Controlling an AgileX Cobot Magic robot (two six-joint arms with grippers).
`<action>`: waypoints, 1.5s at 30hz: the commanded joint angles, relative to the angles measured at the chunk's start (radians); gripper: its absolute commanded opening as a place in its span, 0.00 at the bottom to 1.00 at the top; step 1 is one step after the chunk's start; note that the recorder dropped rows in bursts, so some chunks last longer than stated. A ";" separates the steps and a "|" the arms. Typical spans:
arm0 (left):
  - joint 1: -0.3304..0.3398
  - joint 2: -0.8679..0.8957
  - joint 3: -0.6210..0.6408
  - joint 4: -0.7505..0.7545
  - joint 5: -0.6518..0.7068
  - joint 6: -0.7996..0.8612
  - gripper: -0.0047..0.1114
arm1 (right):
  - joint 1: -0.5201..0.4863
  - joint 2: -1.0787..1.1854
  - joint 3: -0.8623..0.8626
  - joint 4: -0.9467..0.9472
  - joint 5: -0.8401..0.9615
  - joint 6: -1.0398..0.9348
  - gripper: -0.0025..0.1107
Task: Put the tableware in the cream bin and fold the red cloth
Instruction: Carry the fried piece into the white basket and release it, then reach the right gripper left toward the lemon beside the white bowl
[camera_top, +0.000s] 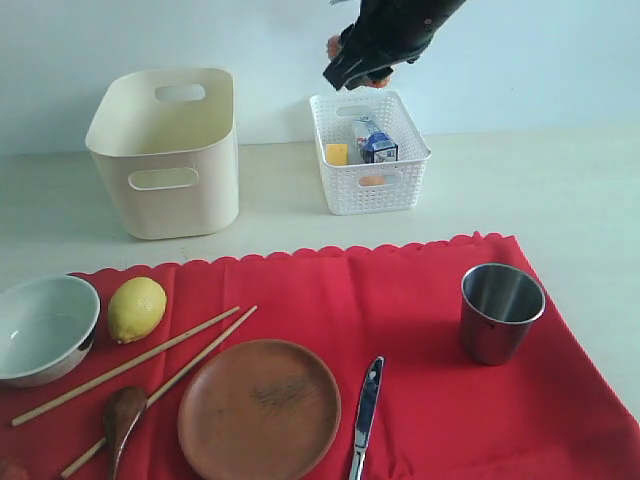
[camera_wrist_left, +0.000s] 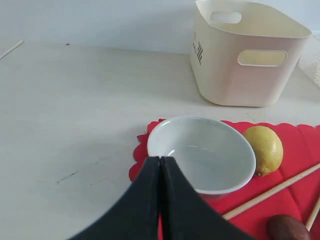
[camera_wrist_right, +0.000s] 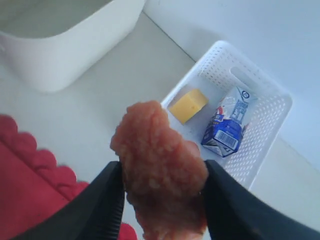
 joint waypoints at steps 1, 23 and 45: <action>0.000 0.004 -0.005 0.005 -0.010 -0.001 0.04 | -0.090 0.132 -0.156 0.178 0.061 0.005 0.02; 0.000 0.004 -0.005 0.005 -0.010 -0.001 0.04 | -0.145 0.619 -0.527 0.254 0.026 -0.116 0.04; 0.000 0.004 -0.005 0.005 -0.010 -0.001 0.04 | -0.145 0.444 -0.531 0.191 0.113 -0.051 0.77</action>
